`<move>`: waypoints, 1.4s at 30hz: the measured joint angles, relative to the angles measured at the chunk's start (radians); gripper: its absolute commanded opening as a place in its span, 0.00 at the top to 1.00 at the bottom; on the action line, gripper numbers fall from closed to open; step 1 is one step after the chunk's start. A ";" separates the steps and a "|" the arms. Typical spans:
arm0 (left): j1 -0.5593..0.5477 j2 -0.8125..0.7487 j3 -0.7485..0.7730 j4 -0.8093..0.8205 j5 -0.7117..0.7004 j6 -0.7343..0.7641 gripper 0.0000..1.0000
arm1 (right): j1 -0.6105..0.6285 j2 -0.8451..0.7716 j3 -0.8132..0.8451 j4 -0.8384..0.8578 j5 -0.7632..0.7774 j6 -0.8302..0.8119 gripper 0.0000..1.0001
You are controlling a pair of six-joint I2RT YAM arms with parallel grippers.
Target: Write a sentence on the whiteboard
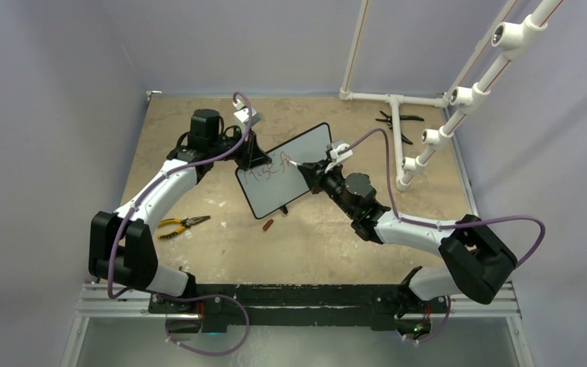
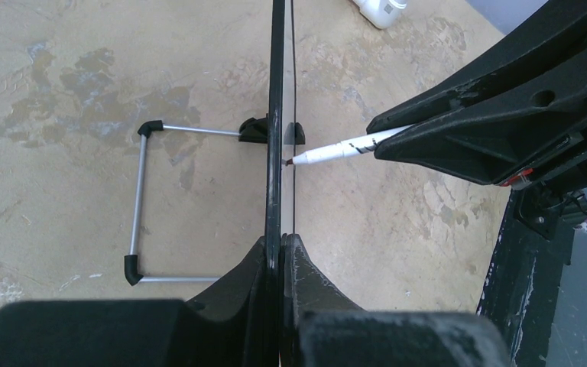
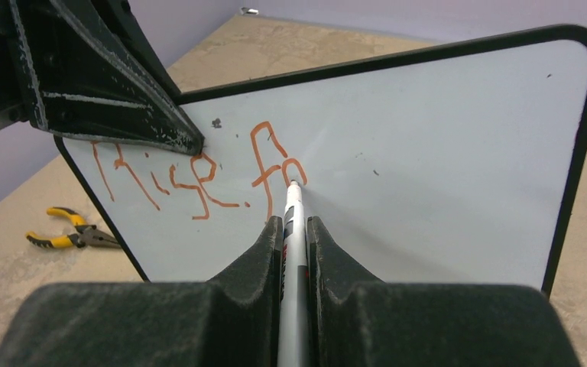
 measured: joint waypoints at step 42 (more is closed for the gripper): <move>0.000 0.000 0.000 0.000 -0.003 -0.001 1.00 | 0.000 -0.003 -0.027 -0.036 0.043 0.021 1.00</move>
